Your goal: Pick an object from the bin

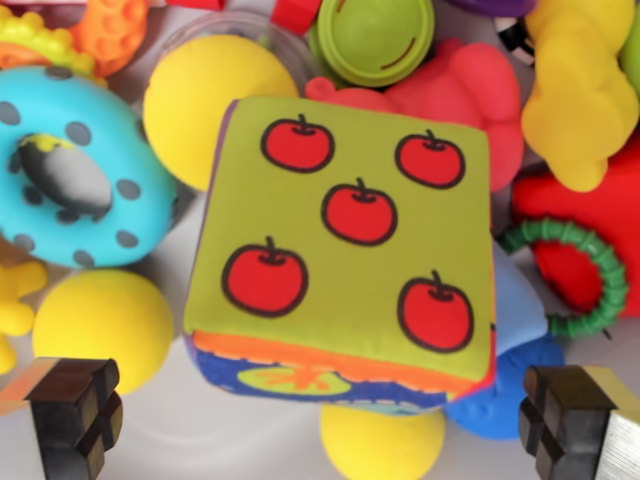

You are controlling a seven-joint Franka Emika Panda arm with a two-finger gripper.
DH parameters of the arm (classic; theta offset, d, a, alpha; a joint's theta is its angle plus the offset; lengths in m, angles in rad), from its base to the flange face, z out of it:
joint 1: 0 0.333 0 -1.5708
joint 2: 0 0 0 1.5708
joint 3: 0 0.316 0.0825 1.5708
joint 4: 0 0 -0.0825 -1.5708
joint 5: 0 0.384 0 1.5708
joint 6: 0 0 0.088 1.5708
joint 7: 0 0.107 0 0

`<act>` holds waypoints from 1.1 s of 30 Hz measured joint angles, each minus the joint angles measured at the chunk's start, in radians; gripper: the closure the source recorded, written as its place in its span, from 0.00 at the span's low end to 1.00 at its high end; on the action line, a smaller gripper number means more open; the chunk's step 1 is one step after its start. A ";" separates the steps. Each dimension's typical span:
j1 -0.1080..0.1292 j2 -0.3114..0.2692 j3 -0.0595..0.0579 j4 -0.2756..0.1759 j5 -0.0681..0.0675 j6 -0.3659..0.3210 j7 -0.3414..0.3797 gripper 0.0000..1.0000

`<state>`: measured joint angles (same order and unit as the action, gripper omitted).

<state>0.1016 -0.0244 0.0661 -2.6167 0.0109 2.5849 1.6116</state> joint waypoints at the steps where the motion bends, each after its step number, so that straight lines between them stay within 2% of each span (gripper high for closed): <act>1: 0.000 0.010 0.000 -0.001 -0.001 0.011 0.001 0.00; 11: 0.000 0.077 -0.001 -0.005 -0.009 0.084 0.008 0.00; 17: 0.000 0.095 -0.001 -0.006 -0.011 0.102 0.010 0.00; 18: 0.000 0.097 -0.001 -0.006 -0.011 0.103 0.010 1.00; 33: 0.000 0.097 -0.001 -0.006 -0.012 0.105 0.010 1.00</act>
<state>0.1016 0.0728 0.0648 -2.6223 -0.0012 2.6900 1.6220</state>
